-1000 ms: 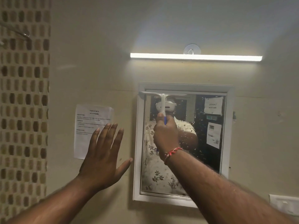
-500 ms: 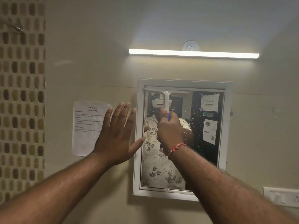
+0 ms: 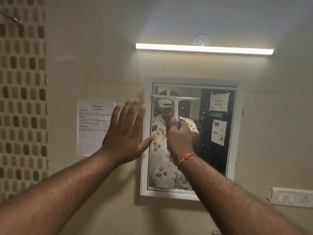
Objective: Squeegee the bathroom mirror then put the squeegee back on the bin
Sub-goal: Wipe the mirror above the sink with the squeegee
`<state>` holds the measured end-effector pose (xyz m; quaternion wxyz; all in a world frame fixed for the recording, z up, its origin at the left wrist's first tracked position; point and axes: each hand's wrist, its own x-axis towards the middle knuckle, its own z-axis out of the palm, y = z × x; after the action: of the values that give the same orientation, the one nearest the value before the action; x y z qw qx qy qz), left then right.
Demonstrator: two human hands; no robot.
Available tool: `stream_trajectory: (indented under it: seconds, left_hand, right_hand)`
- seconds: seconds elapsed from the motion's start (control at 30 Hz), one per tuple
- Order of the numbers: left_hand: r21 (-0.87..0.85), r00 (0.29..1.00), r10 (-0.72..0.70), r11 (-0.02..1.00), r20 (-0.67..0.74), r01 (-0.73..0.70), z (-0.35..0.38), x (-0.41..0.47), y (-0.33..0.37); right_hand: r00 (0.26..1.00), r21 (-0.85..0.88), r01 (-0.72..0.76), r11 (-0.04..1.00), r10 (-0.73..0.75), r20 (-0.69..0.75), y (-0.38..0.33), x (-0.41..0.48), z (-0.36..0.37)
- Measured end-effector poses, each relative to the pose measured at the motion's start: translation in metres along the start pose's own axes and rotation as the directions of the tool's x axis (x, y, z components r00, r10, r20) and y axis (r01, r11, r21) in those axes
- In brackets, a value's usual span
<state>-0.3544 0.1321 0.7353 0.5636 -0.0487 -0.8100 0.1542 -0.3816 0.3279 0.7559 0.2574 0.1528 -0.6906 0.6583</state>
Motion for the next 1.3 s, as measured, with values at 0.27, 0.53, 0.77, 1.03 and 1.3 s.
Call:
stream_trajectory:
  seconds: [0.27, 0.53, 0.77, 1.03, 1.3]
  left_hand:
    - [-0.014, 1.0, 0.004, 1.0, 0.008, -0.004, 0.001, -0.011, 0.005]
    - [-0.03, 1.0, 0.017, 0.999, 0.024, -0.016, 0.005, -0.013, 0.006]
    - [-0.028, 1.0, 0.025, 0.999, -0.008, -0.026, 0.005, -0.008, 0.004]
    - [-0.028, 0.999, 0.033, 0.999, -0.02, -0.033, 0.002, -0.003, -0.001]
    - [-0.012, 0.999, 0.042, 0.999, -0.011, -0.042, 0.002, -0.005, 0.002]
  right_hand:
    - [0.999, -0.01, -0.037, 0.999, 0.038, 0.009, 0.016, -0.013, -0.007]
    - [1.0, -0.012, -0.018, 1.0, 0.018, -0.011, 0.019, -0.016, -0.006]
    - [0.993, 0.0, 0.085, 0.996, -0.085, -0.084, 0.0, -0.003, -0.005]
    - [0.999, 0.11, 0.029, 0.994, -0.025, -0.042, -0.021, 0.018, 0.0]
    - [0.998, 0.034, 0.044, 0.998, -0.043, -0.036, -0.017, 0.024, -0.007]
